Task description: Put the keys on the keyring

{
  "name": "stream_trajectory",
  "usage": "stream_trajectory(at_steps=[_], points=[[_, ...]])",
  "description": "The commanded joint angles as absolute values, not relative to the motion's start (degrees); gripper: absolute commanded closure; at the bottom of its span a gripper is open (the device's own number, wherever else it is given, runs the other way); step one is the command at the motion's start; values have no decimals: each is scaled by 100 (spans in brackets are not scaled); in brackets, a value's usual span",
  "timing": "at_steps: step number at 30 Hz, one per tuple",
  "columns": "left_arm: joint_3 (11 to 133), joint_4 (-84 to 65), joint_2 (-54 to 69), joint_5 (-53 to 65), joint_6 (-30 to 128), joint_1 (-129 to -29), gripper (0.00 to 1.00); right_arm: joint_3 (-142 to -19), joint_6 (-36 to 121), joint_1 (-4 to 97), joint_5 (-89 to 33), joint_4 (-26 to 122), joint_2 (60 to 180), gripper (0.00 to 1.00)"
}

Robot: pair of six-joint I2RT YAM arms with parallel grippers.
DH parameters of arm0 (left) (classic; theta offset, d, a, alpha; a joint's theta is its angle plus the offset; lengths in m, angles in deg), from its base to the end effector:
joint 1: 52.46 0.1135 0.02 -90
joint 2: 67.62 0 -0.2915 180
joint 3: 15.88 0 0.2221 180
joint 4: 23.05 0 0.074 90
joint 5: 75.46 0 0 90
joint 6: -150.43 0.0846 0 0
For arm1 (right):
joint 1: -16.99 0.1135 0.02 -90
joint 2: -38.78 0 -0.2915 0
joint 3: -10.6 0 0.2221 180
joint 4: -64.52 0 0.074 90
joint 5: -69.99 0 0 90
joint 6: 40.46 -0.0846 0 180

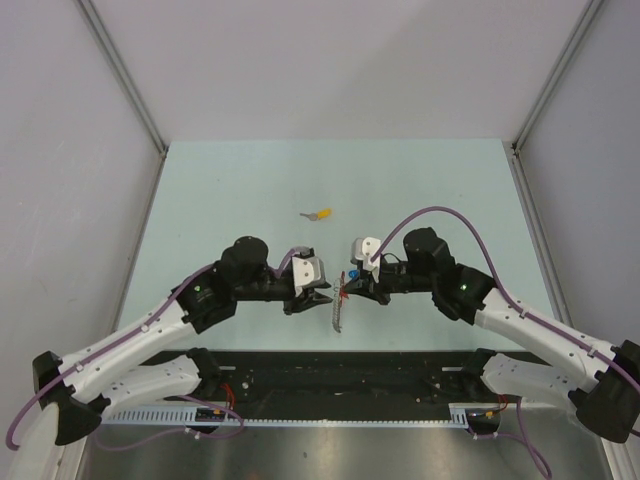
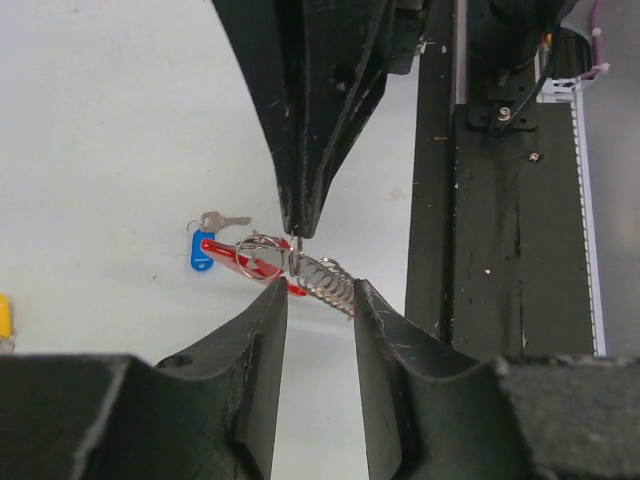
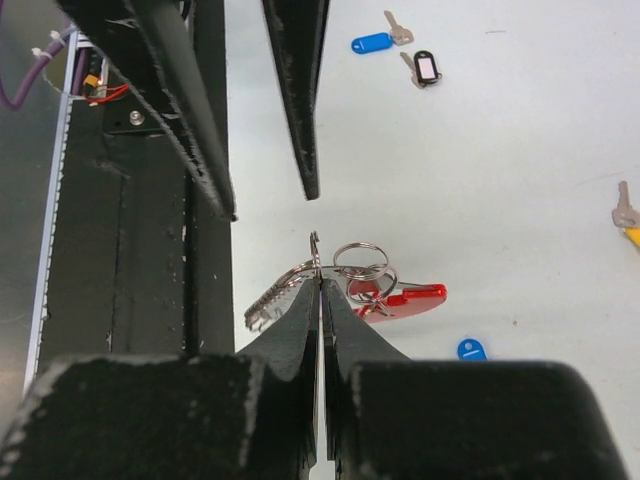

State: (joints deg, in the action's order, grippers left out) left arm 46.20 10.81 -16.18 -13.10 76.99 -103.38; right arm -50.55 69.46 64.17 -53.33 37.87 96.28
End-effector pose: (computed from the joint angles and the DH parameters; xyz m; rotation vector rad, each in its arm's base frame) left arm 0.0915 -0.1749 0.3237 1.3827 1.4854 -0.8608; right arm 0.1142 0.1916 0.3170 -1.4129 1.4251 0.8796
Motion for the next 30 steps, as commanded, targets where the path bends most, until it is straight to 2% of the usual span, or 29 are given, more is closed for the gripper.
stream_trajectory(at_steps=[1, 8, 16, 30], points=[[4559, 530, -1611, -1631, 7652, -10423, 63, -5368, 7010, 6454, -5138, 3900, 9591, 100], [4286, 159, -1690, -1086, 7722, -10423, 63, -5359, 7010, 6507, -5103, 3857, 9565, 100], [4250, 9, -1550, -1270, 7775, -10423, 64, -5368, 7010, 6542, -5112, 3900, 9565, 100], [4303, 149, -1295, -1209, 7792, -10432, 73, -5359, 7019, 6551, -5112, 3927, 9583, 100]])
